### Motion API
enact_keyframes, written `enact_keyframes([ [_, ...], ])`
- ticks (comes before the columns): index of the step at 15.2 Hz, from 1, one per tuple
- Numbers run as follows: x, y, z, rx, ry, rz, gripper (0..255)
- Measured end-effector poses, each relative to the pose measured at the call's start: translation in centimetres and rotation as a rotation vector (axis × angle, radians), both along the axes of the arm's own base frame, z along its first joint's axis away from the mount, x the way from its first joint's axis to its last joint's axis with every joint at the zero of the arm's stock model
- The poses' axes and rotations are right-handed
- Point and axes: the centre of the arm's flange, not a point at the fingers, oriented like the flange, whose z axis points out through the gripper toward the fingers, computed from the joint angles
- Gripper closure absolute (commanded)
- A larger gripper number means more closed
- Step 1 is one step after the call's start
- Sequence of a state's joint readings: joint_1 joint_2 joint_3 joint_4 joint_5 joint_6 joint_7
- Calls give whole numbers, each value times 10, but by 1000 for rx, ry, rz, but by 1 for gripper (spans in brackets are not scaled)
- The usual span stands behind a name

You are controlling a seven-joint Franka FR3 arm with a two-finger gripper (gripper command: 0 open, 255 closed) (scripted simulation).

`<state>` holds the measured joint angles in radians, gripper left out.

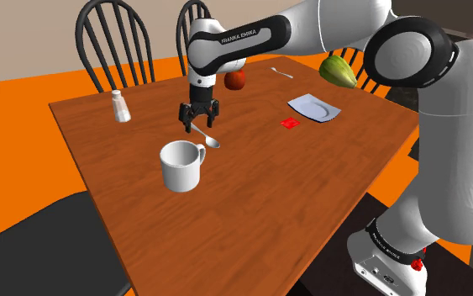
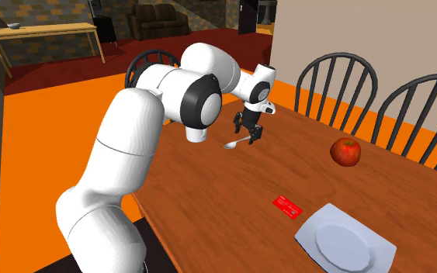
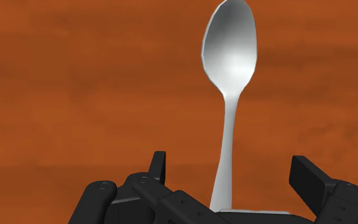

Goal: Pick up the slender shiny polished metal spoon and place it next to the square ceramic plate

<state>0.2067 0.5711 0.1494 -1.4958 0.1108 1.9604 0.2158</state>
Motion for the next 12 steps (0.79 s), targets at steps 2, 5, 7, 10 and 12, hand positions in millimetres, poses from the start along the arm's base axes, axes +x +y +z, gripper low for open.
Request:
enact_keyframes([
  [2, 0, 0, 0, 0, 0, 0, 255],
  [5, 1, -1, 1, 0, -1, -1, 255],
  [7, 1, -1, 1, 0, -1, -1, 255],
  [10, 0, 0, 1, 0, -1, 0, 255],
  [12, 0, -1, 3, 0, -1, 0, 255],
])
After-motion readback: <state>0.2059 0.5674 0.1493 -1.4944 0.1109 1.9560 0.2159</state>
